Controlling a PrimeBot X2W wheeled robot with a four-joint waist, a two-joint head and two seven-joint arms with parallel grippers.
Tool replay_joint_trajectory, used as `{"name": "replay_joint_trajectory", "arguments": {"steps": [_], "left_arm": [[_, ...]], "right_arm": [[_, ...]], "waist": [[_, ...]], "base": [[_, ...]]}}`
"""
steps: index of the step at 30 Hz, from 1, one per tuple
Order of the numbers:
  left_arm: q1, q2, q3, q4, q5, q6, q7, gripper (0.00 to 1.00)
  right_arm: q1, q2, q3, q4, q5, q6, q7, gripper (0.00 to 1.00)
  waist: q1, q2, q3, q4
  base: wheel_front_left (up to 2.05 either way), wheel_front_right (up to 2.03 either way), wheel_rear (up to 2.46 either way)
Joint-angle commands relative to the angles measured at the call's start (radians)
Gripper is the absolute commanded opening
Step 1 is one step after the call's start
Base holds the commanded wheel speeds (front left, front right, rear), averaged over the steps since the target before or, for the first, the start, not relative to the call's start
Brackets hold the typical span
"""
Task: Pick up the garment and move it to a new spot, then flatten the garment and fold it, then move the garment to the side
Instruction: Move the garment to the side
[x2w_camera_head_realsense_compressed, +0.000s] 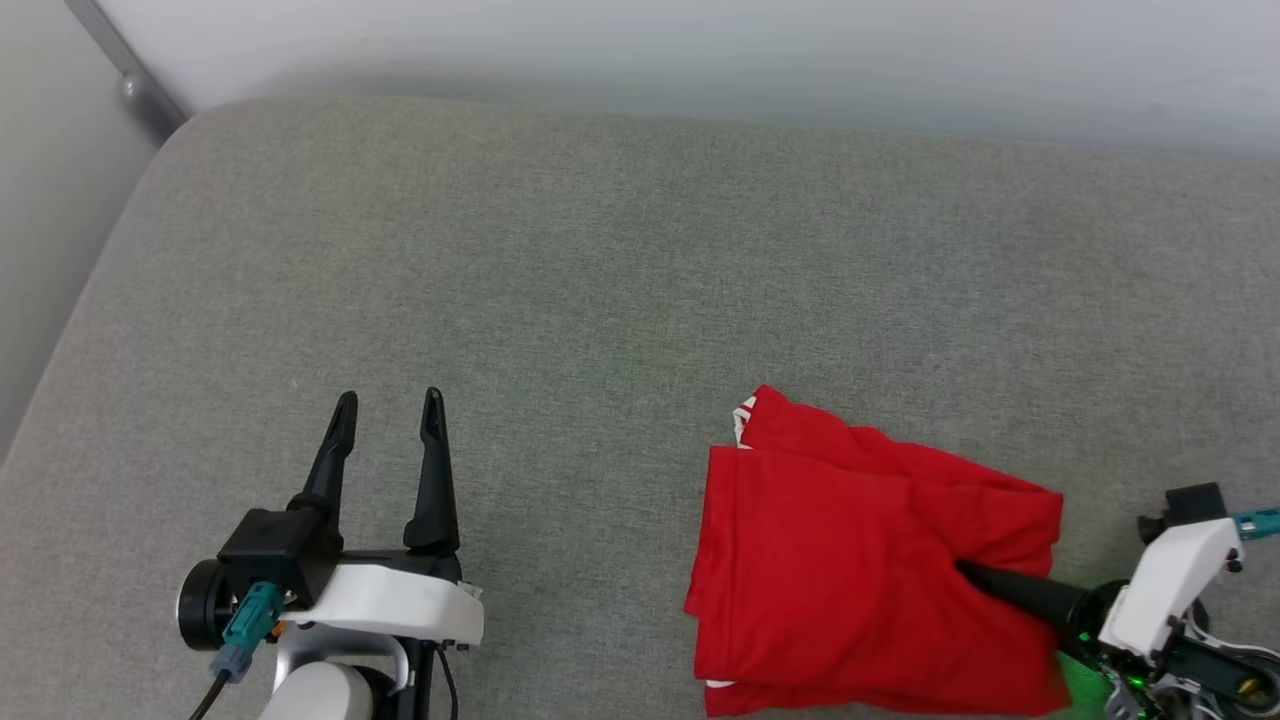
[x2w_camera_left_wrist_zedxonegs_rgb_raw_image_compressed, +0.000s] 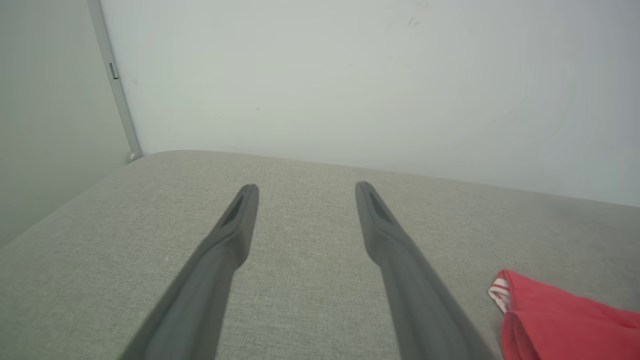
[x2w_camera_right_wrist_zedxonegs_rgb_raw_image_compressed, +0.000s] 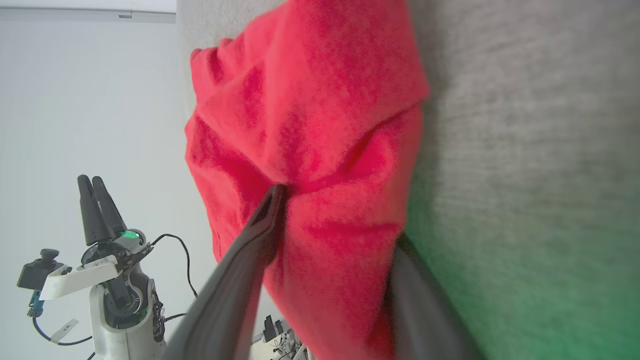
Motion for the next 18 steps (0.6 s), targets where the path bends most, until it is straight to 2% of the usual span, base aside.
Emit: {"name": "replay_joint_trajectory", "arguments": {"steps": [1,5,9,12,18], "left_arm": [[-0.006,-0.003,0.004,0.007,0.008,-0.003,-0.007,1.0],[0.006,-0.005,0.011,0.022,0.012,-0.008,-0.006,1.0],[0.016,0.003,0.016,0.033,0.016,-0.017,-0.006,1.0],[0.022,0.012,0.014,0.034,0.018,-0.023,-0.005,1.0],[0.012,0.017,0.006,0.009,0.03,-0.037,-0.005,1.0]], "right_arm": [[0.011,0.02,0.031,0.018,0.0,-0.002,0.002,0.0],[-0.004,-0.02,0.081,-0.031,-0.018,-0.001,-0.036,0.0],[-0.004,-0.091,0.168,-0.061,-0.122,-0.001,-0.109,0.0],[-0.021,-0.139,0.236,-0.082,-0.196,-0.001,-0.162,0.0],[-0.082,-0.222,0.334,-0.076,-0.318,-0.001,-0.219,0.0]], "waist": [[-0.0001,0.0,-0.004,-0.006],[-0.0001,0.0,-0.028,-0.032],[-0.0001,0.0,-0.066,-0.076],[-0.0001,0.0,-0.08,-0.125],[-0.0001,0.0,-0.065,-0.267]], "base": [[0.0,0.0,0.0],[0.0,0.0,0.0],[0.0,0.0,0.0],[0.0,0.0,0.0],[0.0,0.0,0.0]]}}
